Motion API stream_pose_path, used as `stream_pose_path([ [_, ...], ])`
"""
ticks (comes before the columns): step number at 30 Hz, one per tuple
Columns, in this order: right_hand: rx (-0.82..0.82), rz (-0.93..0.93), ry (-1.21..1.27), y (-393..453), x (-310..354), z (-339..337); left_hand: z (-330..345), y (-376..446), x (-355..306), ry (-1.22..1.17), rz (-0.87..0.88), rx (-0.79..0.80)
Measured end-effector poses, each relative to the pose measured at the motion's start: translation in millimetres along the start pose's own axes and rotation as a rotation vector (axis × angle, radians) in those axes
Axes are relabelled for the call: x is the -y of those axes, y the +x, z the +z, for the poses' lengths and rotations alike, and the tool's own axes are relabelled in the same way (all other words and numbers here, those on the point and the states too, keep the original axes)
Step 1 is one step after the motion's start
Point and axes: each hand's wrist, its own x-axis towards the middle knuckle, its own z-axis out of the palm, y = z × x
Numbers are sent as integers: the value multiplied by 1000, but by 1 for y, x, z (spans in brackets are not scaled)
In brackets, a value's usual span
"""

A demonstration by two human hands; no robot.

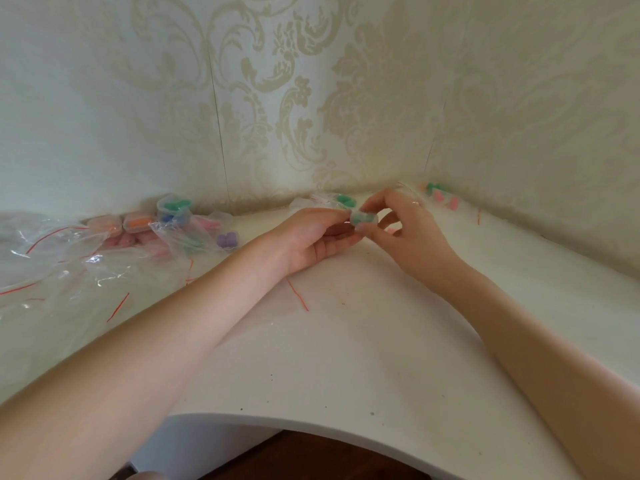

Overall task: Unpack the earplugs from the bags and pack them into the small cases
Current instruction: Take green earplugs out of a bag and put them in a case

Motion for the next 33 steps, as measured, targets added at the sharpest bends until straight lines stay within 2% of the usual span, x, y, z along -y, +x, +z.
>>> stream_pose_path([
  [3,-58,-19,-29,1,2,-3,2,0,0,120,13,-3],
  [6,-53,18,-40,2,4,-5,4,0,4,313,156,5],
  [9,-43,76,21,1,7,-5,3,0,7,407,279,47],
  [12,-62,87,66,2,6,-7,2,-2,8,449,352,24],
  [15,-113,91,-22,3,-2,-7,3,-3,4,571,423,-5],
  [18,-122,126,-116,4,-9,-6,-2,-10,-18,821,750,-258],
  [20,-73,155,-138,3,-13,-4,-10,-21,-40,849,910,-485],
  [21,-38,158,-163,3,-15,-3,-18,-25,-51,857,906,-592],
  [23,23,147,-235,1,-20,0,-39,-30,-70,825,766,-753],
  [26,20,135,-275,1,-22,-1,-78,-39,-94,811,543,-888],
  [28,-20,124,-271,0,-20,-2,-103,-56,-98,1020,441,-950],
  [31,-50,114,-273,-1,-14,-5,-132,-76,-90,1359,362,-953],
  [33,-25,138,-308,-3,-13,-7,-146,-84,-83,1424,328,-977],
])
